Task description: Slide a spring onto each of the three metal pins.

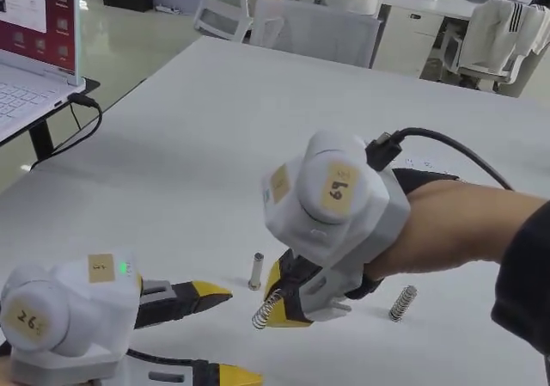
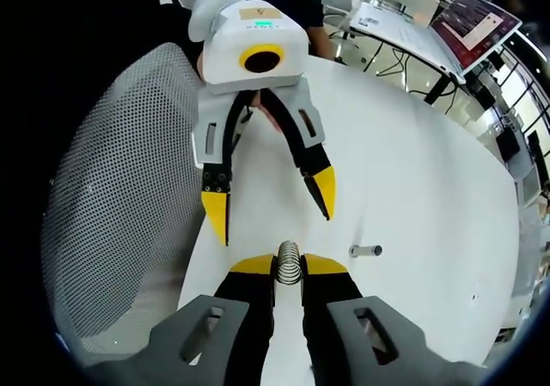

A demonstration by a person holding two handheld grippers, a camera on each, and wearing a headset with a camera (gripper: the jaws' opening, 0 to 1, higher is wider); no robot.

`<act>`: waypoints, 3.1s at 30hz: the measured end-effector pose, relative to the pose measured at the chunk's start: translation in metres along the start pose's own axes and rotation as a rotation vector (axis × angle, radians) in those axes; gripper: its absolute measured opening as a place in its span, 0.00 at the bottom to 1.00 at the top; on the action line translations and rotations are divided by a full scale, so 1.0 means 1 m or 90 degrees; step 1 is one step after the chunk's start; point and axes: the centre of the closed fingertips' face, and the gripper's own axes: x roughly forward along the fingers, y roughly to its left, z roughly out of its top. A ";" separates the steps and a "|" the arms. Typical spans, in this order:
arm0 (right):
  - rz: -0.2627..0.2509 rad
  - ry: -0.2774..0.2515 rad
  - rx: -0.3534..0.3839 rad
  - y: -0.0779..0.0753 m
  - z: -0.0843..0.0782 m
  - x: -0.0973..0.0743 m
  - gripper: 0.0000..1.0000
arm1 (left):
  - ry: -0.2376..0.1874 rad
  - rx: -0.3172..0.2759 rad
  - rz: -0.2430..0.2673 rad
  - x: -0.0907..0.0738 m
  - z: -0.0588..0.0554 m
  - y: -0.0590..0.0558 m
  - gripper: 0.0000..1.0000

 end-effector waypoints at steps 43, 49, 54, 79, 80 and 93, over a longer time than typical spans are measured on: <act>-0.056 0.044 0.006 -0.064 -0.011 -0.016 0.09 | -0.004 -0.008 0.015 -0.001 -0.004 0.004 0.70; -0.063 0.054 0.010 -0.074 -0.014 -0.012 0.09 | -0.005 -0.007 0.017 -0.003 -0.004 0.004 0.69; -0.062 0.059 0.011 -0.079 -0.014 -0.007 0.09 | -0.002 -0.008 0.019 -0.004 -0.007 0.003 0.69; -0.037 0.077 0.010 -0.090 -0.013 0.016 0.09 | 0.011 -0.008 0.021 -0.007 -0.018 0.010 0.68; -0.036 0.078 0.010 -0.090 -0.013 0.017 0.09 | 0.011 -0.009 0.022 -0.007 -0.018 0.010 0.68; -0.029 0.097 0.009 -0.092 -0.019 0.024 0.09 | 0.010 -0.012 0.027 -0.008 -0.019 0.011 0.67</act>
